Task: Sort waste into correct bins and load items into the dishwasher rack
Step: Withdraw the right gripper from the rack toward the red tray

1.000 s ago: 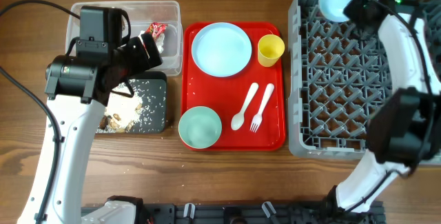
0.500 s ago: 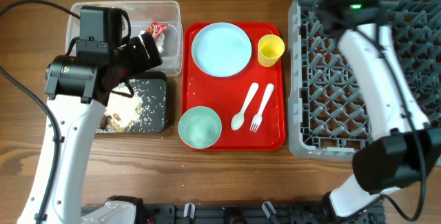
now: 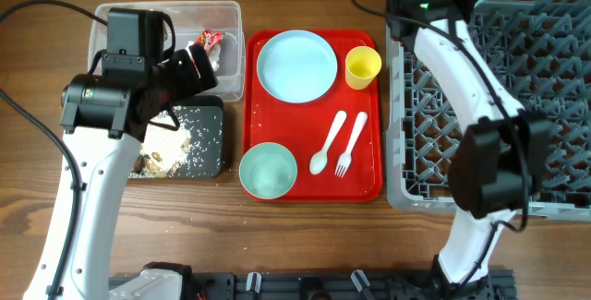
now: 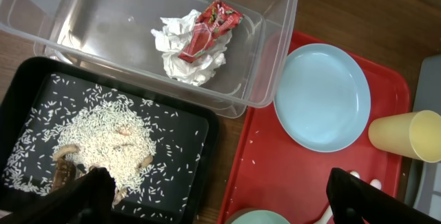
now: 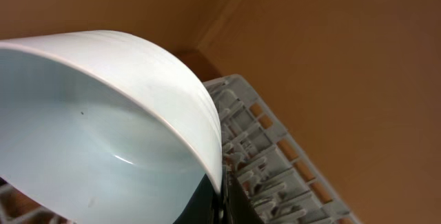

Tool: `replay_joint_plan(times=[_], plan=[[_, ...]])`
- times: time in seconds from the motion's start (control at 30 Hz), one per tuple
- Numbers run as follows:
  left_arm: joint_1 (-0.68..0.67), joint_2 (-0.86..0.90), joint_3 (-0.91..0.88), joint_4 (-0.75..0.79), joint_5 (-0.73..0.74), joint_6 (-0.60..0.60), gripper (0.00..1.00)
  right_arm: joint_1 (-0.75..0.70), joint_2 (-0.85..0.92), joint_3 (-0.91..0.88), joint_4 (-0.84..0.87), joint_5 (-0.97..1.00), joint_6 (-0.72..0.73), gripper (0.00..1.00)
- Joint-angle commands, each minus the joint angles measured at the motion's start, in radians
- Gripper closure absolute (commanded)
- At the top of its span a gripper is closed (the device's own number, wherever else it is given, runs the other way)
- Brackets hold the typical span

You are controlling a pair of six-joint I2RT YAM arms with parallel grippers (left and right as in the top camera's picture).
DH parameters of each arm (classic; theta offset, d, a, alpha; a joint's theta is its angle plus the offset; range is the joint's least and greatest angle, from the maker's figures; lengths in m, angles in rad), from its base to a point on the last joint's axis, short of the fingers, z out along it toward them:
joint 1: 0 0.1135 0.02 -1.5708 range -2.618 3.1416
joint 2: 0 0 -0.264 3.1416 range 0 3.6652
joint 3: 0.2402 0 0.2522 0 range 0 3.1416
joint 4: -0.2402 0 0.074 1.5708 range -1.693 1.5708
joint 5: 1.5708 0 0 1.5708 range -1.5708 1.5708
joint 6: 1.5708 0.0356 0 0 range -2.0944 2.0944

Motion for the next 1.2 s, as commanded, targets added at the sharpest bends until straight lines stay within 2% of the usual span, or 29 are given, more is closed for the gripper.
replay_joint_plan(times=[0.0,0.27,1.0,1.17], plan=[[0.005,-0.002,0.013,0.003,-0.01,0.012,0.0,0.001,0.051,0.004,0.037,0.07,-0.122,0.96],[0.005,-0.002,0.013,0.003,-0.01,0.012,0.0,0.009,0.108,0.004,0.101,0.047,-0.204,0.96],[0.005,-0.002,0.013,0.003,-0.01,0.012,0.0,0.054,0.185,0.003,0.078,0.006,-0.223,0.96],[0.005,-0.002,0.013,0.003,-0.01,0.012,0.0,0.092,0.185,0.003,0.076,0.006,-0.273,0.95]])
